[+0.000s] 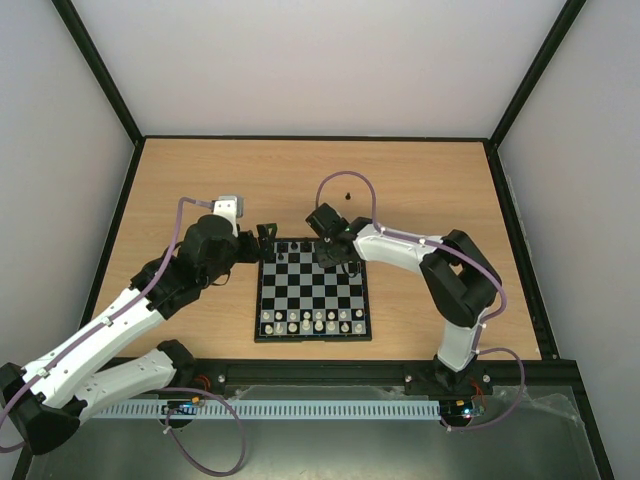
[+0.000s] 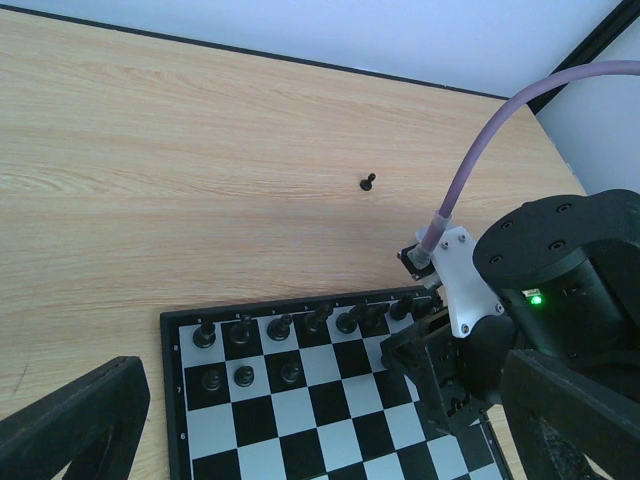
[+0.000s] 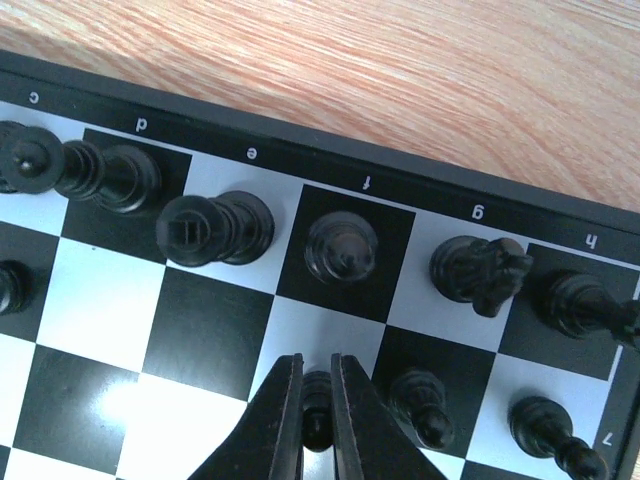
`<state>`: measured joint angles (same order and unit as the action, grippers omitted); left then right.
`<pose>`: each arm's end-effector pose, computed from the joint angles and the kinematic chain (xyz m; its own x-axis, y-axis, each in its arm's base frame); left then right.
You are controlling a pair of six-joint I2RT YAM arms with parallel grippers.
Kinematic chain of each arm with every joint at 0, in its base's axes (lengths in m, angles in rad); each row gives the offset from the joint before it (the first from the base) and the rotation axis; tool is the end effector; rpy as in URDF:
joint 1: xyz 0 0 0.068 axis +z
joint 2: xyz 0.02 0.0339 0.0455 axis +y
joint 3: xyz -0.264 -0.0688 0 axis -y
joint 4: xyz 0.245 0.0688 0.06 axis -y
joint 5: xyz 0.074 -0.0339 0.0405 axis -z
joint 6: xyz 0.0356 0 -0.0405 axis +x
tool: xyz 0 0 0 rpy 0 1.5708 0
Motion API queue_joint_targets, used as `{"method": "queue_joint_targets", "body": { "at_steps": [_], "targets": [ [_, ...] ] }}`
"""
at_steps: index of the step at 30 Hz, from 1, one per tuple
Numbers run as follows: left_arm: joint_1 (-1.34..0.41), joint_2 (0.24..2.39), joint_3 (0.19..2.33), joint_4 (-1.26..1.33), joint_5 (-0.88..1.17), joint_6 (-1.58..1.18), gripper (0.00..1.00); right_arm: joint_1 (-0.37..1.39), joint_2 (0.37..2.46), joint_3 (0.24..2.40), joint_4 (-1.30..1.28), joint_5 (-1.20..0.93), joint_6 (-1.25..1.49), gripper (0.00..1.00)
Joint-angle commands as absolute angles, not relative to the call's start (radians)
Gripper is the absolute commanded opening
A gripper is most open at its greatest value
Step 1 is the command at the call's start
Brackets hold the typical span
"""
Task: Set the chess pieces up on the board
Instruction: Place the chess piece on the chessboard.
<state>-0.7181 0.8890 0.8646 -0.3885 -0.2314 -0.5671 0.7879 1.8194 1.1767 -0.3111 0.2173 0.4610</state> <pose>0.1556 -0.1251 0.3289 -0.5139 -0.2453 -0.8220 0.2444 0.8767 -0.4144 0.2734 0.2639 0.1819 -0.7840 -0.1721 -0.5964 -0.2852 0.9532 0.0999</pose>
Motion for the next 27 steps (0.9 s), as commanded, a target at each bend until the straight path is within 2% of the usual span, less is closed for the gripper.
{"method": "queue_joint_targets", "body": {
  "at_steps": [1, 10, 20, 27],
  "targets": [
    [-0.712, 0.882, 0.889, -0.4, -0.252, -0.562, 0.99, 0.795, 1.843, 1.209, -0.324, 0.234, 0.474, 0.08],
    [-0.712, 0.876, 0.884, -0.401, -0.251, -0.563, 0.99, 0.795, 1.857, 1.213, -0.326, 0.246, 0.474, 0.09],
    [-0.712, 0.874, 0.882, -0.402, -0.249, -0.566, 0.99, 0.796, 1.799, 1.187, -0.311, 0.205, 0.467, 0.22],
    [-0.712, 0.873, 0.877, -0.4, -0.245, -0.568, 0.99, 0.795, 1.68, 1.154, -0.325, 0.173, 0.466, 0.24]
  ]
}}
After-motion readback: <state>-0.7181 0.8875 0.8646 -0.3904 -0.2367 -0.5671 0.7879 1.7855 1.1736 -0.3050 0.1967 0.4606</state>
